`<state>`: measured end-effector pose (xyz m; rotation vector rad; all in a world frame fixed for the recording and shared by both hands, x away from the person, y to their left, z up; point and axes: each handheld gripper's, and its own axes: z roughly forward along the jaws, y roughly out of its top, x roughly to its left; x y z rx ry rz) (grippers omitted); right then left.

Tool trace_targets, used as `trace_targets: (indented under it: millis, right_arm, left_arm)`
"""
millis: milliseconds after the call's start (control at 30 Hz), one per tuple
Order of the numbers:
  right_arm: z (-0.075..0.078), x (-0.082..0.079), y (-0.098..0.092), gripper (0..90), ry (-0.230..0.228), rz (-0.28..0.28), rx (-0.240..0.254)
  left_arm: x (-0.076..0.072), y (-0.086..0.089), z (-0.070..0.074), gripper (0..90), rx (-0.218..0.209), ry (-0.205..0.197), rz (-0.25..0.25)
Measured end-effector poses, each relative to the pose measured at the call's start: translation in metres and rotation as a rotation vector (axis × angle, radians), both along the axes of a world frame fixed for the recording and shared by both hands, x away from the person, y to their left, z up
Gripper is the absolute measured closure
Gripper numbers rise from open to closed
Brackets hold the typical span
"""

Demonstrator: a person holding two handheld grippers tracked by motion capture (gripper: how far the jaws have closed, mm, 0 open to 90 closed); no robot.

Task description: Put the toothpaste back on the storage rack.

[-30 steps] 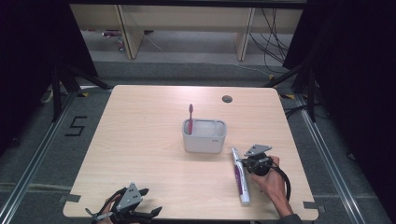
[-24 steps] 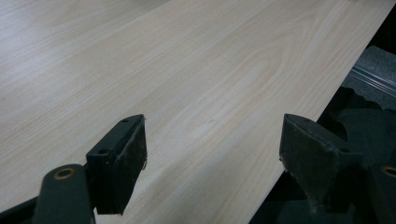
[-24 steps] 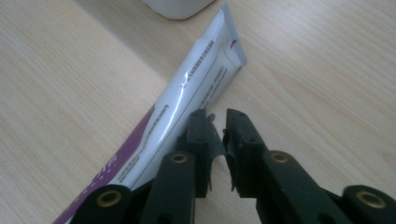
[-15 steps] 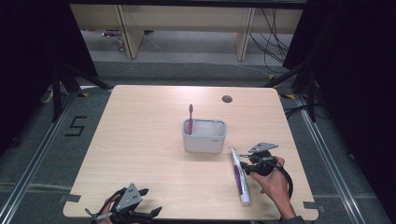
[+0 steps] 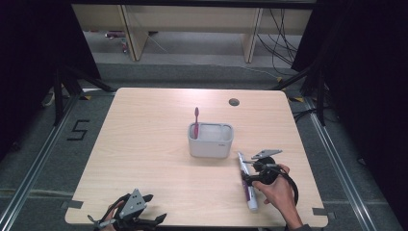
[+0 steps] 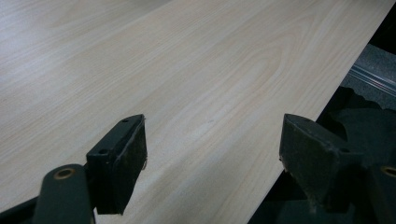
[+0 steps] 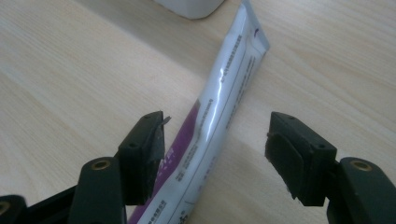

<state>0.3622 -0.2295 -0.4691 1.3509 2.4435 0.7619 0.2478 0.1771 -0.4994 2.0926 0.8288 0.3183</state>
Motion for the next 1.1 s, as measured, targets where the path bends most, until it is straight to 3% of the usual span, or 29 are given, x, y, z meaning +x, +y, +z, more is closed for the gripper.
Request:
trace_targets:
  millis: [167, 300, 333, 400, 467, 633, 867, 1100]
  right_arm:
    - [-0.002, 0.0, 0.003, 37.6, 0.008, 0.016, -0.012]
    - [-0.004, -0.002, 0.01, 37.4, 0.059, -0.005, -0.004]
    - [-0.005, 0.001, 0.009, 37.4, 0.037, 0.021, -0.021]
    - [-0.006, 0.002, 0.01, 37.5, 0.038, 0.045, -0.03]
    - [-0.006, 0.001, 0.011, 37.9, 0.055, 0.021, -0.031]
    - [-0.009, 0.003, 0.011, 39.5, 0.074, 0.042, -0.038]
    - [-0.011, 0.004, 0.011, 44.6, 0.095, 0.029, -0.056]
    - [-0.013, 0.007, 0.009, 49.4, 0.105, 0.067, -0.064]
  left_arm:
    - [0.0, 0.0, 0.0, 22.8, 0.0, 0.0, 0.0]
    - [0.0, 0.0, 0.0, 22.9, 0.006, 0.0, -0.003]
    - [0.0, 0.0, 0.0, 22.8, -0.001, 0.002, 0.002]
    - [0.0, 0.0, 0.0, 22.8, 0.0, 0.0, 0.0]
    - [0.0, 0.0, 0.0, 22.8, 0.001, 0.0, 0.0]
    - [0.0, 0.0, 0.0, 22.8, 0.0, 0.001, -0.001]
    - [0.0, 0.0, 0.0, 22.8, 0.0, 0.001, -0.001]
    - [0.0, 0.0, 0.0, 22.8, -0.001, 0.002, -0.001]
